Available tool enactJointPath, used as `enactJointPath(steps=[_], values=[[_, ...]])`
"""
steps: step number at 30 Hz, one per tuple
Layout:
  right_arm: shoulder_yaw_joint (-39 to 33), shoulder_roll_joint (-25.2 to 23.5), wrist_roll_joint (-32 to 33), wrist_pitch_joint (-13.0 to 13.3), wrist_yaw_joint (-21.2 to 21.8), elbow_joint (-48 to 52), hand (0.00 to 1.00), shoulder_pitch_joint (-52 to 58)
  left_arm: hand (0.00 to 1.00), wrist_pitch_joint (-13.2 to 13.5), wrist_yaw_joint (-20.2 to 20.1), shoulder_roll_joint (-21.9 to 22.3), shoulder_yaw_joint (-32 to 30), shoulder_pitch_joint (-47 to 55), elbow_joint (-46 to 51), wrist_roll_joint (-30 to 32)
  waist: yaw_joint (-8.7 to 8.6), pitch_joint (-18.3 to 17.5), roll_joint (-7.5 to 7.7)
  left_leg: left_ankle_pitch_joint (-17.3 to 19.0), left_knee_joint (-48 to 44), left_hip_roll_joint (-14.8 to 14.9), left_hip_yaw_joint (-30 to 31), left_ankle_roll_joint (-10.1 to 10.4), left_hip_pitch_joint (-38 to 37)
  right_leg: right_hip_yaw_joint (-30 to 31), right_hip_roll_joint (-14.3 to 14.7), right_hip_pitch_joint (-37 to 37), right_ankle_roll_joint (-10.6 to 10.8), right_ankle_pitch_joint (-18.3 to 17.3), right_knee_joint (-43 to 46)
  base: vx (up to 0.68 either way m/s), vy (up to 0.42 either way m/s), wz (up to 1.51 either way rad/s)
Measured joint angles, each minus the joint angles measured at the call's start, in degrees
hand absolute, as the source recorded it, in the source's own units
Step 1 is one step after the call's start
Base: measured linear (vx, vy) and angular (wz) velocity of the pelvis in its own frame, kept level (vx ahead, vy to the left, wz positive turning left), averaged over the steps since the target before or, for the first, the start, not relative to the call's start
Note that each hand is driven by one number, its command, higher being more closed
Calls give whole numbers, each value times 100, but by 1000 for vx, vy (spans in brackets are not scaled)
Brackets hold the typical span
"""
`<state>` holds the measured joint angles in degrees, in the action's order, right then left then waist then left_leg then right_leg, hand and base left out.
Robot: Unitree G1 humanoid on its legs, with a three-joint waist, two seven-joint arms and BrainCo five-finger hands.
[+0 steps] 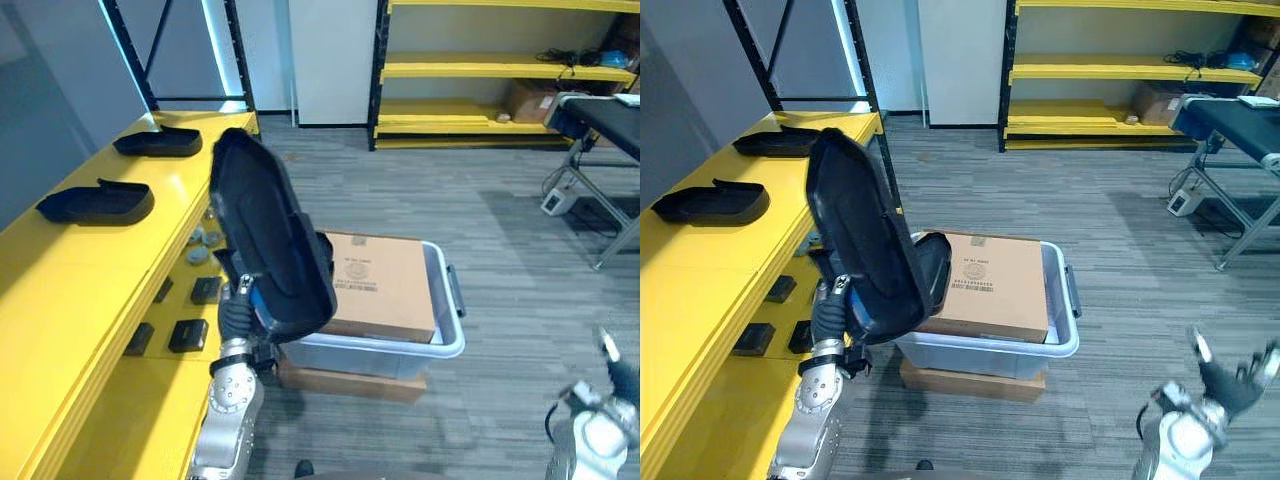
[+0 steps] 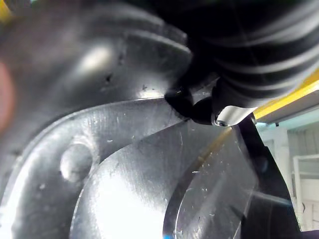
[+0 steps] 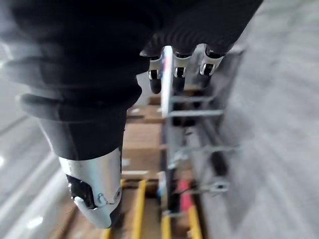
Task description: Walk over and take plastic housings, then place them on the shelf
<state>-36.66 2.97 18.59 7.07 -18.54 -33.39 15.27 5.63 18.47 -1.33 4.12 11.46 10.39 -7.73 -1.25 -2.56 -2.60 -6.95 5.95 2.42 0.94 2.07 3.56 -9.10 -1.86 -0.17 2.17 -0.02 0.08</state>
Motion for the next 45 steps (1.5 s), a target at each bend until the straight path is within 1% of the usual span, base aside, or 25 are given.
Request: enactJointPath(steps=[5, 11, 14, 15, 16, 17, 18, 19, 20, 21, 24, 25, 26, 28, 29, 30, 31, 33, 37, 38, 39, 40, 41, 43, 45], values=[[355, -120, 8, -238, 572, -1581, 0, 84, 100, 98, -220, -19, 38, 2, 96, -56, -7, 68, -46, 12, 1, -11, 25, -15, -12, -46, -13, 20, 7, -44, 32, 19, -8, 3], [865, -257, 2, -328, 876, -2174, 0, 9, 100, 151, -211, -90, 79, -13, 96, -54, 14, 186, -12, 20, -1, -68, 374, -33, 82, -486, -49, 56, 23, -280, 313, -14, -13, 41], [1126, -246, -27, -330, 872, -2209, 0, -95, 100, 185, -181, -111, 146, -58, 96, -56, 49, 441, 66, 60, -11, -131, 290, -92, 246, -1161, -243, -41, 3, -635, 913, -14, -13, 109], [1135, -245, -35, -331, 864, -2211, 0, -108, 100, 186, -179, -110, 186, -64, 96, -57, 48, 470, 96, 144, -30, -136, 133, -215, 305, -1387, -317, -43, 5, -688, 1006, 34, 35, 166], [1148, -245, -83, -325, 861, -2239, 0, -191, 100, 208, -177, -88, 268, -91, 96, -58, 49, 553, 214, 416, -158, -128, -488, -606, 466, -1817, -561, -5, 28, -725, 1040, 42, 74, 156], [1196, -233, -102, -316, 852, -2265, 0, -217, 100, 219, -176, -50, 279, -135, 96, -58, 53, 613, 254, 482, -397, -75, -939, -693, 596, -2017, -672, -1, 21, -757, 1088, 42, 113, 186], [1232, -155, -119, -304, 854, -2182, 0, -303, 100, 228, -161, 32, 309, -192, 106, -58, 57, 685, 198, 631, -1059, 200, -1844, -902, 922, -2346, -731, 9, 26, -791, 1182, 46, 110, 147], [1245, -105, -117, -290, 852, -2127, 0, -397, 100, 244, -98, 68, 314, -204, 123, -58, 89, 728, 92, 537, -1549, 536, -2549, -952, 1059, -2586, -729, 102, 103, -926, 1354, 35, 99, 156], [1262, -80, -117, -290, 852, -2134, 0, -456, 100, 245, -57, 67, 328, -207, 108, -58, 91, 765, 129, 522, -1660, 489, -2707, -884, 1073, -2767, -832, 208, 189, -1014, 1482, 40, 99, 116], [1276, -70, -113, -283, 855, -2134, 0, -469, 100, 245, -49, 64, 402, -201, 108, -58, 65, 752, 151, 626, -1576, 432, -2826, -1015, 1033, -2870, -874, 265, 192, -1025, 1481, 27, 92, 102], [1360, -90, -90, -223, 864, -2151, 0, -687, 100, 325, 45, 0, 460, -431, 97, -59, 65, 748, 230, 785, -1380, 223, -3238, -821, 945, -3289, -1112, 456, 381, -1073, 1210, 107, 112, 110], [1361, -83, -89, -228, 865, -2153, 0, -720, 100, 339, 48, 0, 461, -451, 94, -61, 64, 755, 237, 818, -1451, 173, -3215, -824, 967, -3287, -1145, 486, 434, -1107, 1249, 104, 125, 76], [1401, -157, -97, -254, 866, -2153, 0, -731, 100, 339, 47, 0, 487, -474, 91, -64, 69, 782, 304, 1039, -1646, 39, -3080, -792, 957, -3295, -1316, 576, 531, -1189, 1487, 106, 146, 58], [1475, -195, -107, -304, 874, -2139, 0, -736, 100, 337, 50, 6, 507, -474, 82, -68, 93, 790, 303, 1396, -2069, -70, -2908, -817, 953, -3067, -1635, 572, 362, -1268, 2117, 187, 204, 54], [1476, -199, -110, -334, 875, -2139, 0, -736, 100, 337, 52, 39, 542, -479, 81, -70, 26, 796, 253, 1539, -2162, -143, -2713, -864, 885, -2493, -1766, 311, -2, -1284, 2832, 236, 196, 74], [1478, -234, -108, -355, 877, -2144, 0, -723, 100, 337, 52, 42, 570, -516, 77, -64, -55, 830, 238, 1619, -2161, -164, -2513, -797, 757, -1523, -1505, 57, 21, -1510, 3147, 204, 135, 79], [1485, -253, -107, -356, 879, -2145, 0, -714, 100, 338, 62, 42, 566, -528, 77, -66, -69, 835, 236, 1624, -2127, -172, -2434, -799, 692, -1091, -1311, -85, 84, -1624, 3210, 204, 88, 65], [1608, -251, -104, -357, 876, -2145, 0, -686, 100, 339, 84, 44, 535, -532, 76, -60, -110, 836, 255, 1612, -1909, -276, -2162, -794, 386, 54, -710, -636, 233, -1799, 3182, 188, 65, 62], [1730, -276, -88, -357, 874, -2059, 0, -400, 100, 344, 164, 117, 806, -615, 85, -42, -156, 858, 326, 1582, -1934, -594, -1500, -826, 111, 1187, -201, -1178, 264, -1780, 3016, 198, 2, 116], [1734, -331, -87, -363, 872, -1961, 0, -248, 100, 353, 171, 159, 901, -647, 108, -34, -160, 887, 396, 1588, -1954, -720, -1254, -817, 94, 1462, -150, -1223, 283, -1719, 2902, 165, -62, 165], [1728, -415, -75, -358, 875, -1901, 0, -112, 100, 363, 164, 188, 960, -639, 148, 3, -119, 868, 536, 1622, -1917, -854, -1073, -798, 32, 1515, -227, -1236, 247, -1512, 2707, 163, -78, 132], [1735, -440, -71, -366, 877, -1909, 0, -94, 100, 369, 163, 204, 955, -624, 177, 10, -44, 863, 598, 1646, -1919, -901, -1000, -759, 21, 1494, -259, -1231, 207, -1413, 2604, 161, -121, 100], [1739, -471, -66, -366, 878, -1892, 0, -88, 100, 374, 166, 258, 924, -610, 214, 9, 0, 868, 647, 1747, -2016, -927, -819, -618, 56, 1418, -283, -1155, 175, -1158, 2455, 171, -151, 71], [1747, -454, -69, -365, 879, -1724, 0, -88, 100, 379, 162, 368, 926, -563, 257, 5, 83, 841, 551, 1881, -2116, -719, -702, -432, 131, 1132, -185, -957, 114, -966, 2103, 166, -164, 52], [1760, -485, -70, -351, 885, -1590, 0, -105, 100, 381, 139, 372, 932, -559, 256, 2, 126, 807, 545, 1840, -2084, -585, -657, -372, 119, 1028, -73, -835, 18, -886, 1862, 134, -152, 14]])
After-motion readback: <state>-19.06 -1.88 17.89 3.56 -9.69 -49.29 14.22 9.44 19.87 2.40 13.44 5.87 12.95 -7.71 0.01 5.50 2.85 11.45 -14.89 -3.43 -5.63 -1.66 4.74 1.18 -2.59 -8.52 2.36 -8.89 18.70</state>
